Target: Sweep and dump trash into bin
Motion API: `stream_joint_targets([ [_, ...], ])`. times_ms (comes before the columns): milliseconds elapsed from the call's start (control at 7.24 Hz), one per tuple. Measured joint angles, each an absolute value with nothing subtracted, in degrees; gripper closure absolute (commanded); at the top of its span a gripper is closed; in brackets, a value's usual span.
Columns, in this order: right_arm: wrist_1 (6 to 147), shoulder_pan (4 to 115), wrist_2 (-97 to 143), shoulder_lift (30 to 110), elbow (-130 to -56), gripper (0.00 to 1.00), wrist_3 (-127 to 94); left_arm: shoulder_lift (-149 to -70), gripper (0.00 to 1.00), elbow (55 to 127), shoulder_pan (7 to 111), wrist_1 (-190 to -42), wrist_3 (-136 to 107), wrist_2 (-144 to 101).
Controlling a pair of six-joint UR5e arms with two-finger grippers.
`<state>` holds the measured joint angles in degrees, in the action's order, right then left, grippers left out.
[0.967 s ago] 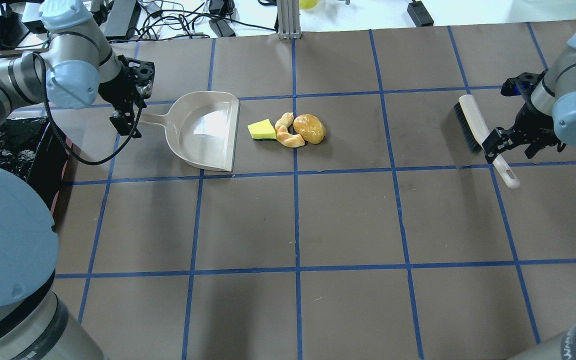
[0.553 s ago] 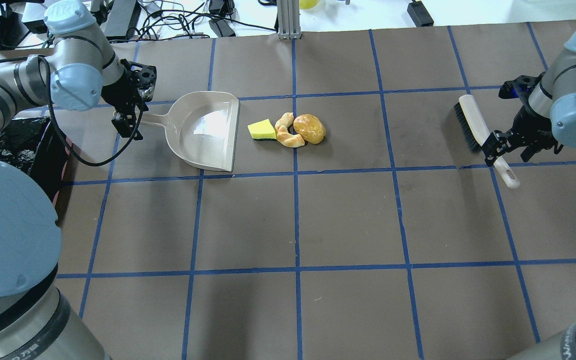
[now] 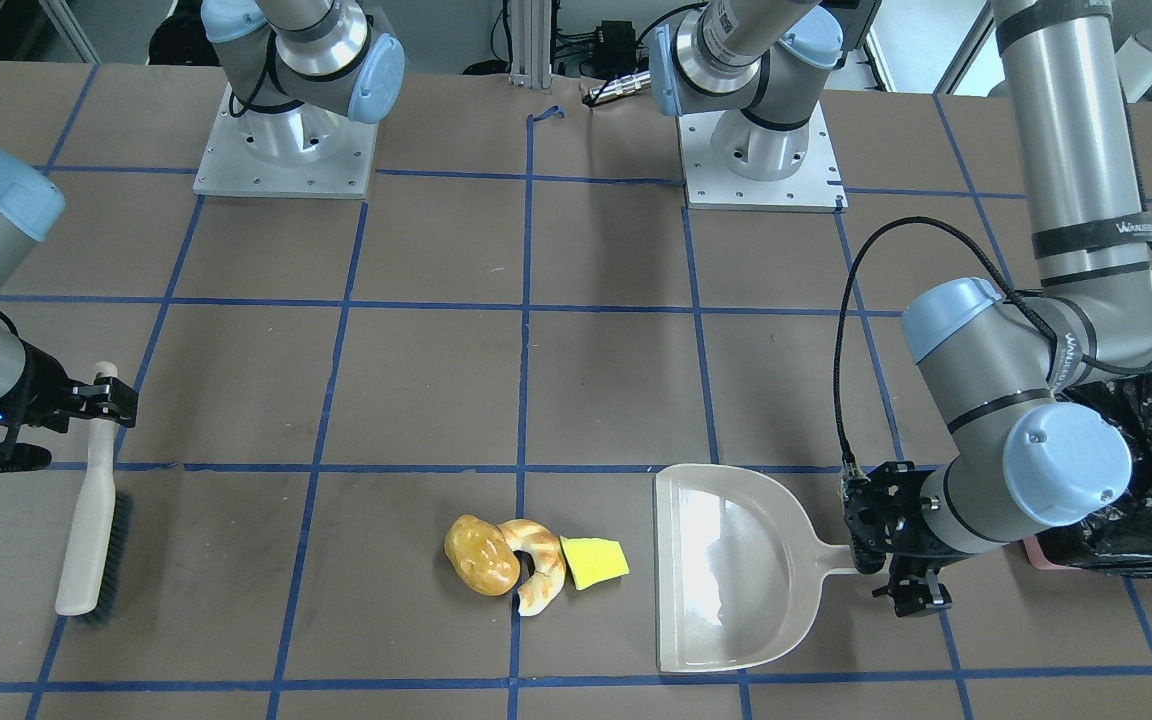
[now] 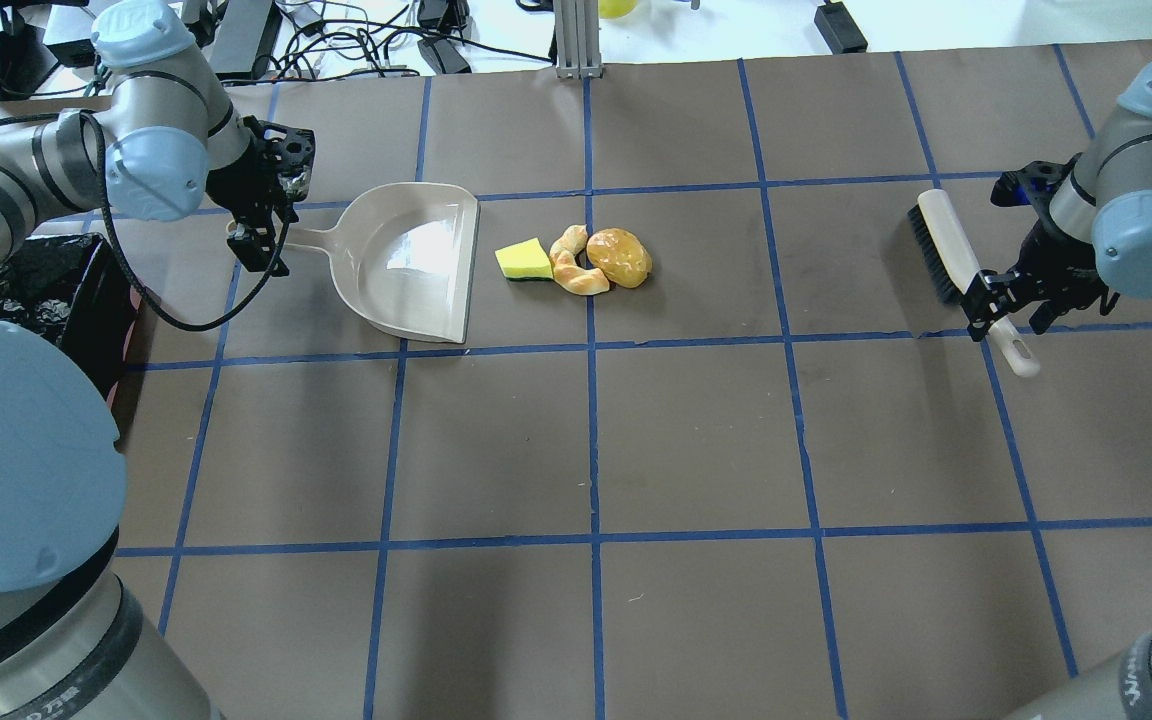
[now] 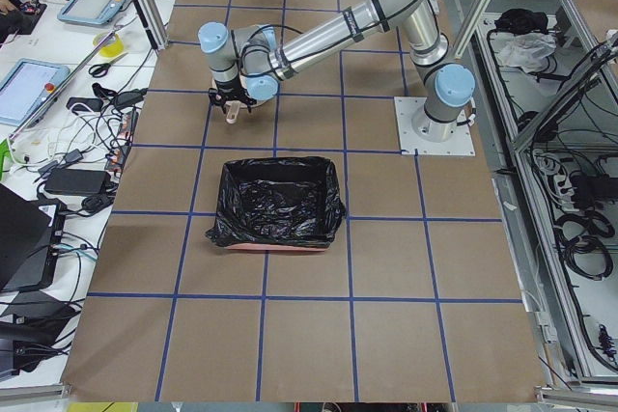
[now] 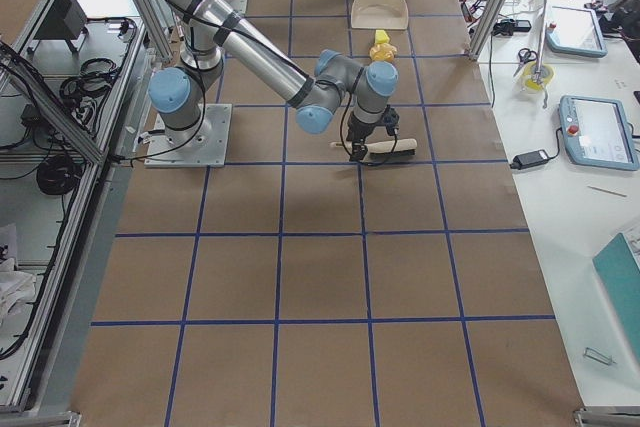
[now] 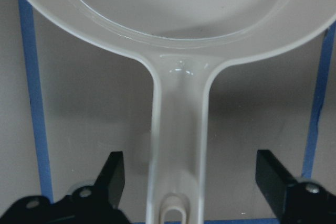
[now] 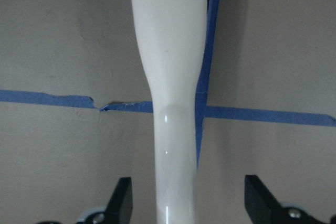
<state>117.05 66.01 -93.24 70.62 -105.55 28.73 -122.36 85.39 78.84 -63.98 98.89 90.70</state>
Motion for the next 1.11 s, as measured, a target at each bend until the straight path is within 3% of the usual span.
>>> stream_joint_targets([
  [414, 115.6, 66.0, -93.2, 70.6, -105.6, 0.63, 28.2, -122.0, 0.12, 86.5, 79.1, -61.7, 98.1, 90.7],
  [691, 115.2, 66.0, -93.2, 70.7, -105.5, 1.00, 28.0, -122.3, 0.17, 87.0, 78.7, -61.6, 98.0, 90.7],
  [829, 115.1, 66.0, -93.2, 70.7, -105.5, 1.00, 27.9, -122.3, 0.19, 87.0, 78.6, -61.7, 98.0, 90.7],
  [1105, 115.0, 66.2, -93.2, 70.8, -105.0, 1.00, 27.1, -122.1, 0.75, 87.1, 78.8, -61.9, 98.0, 90.6],
])
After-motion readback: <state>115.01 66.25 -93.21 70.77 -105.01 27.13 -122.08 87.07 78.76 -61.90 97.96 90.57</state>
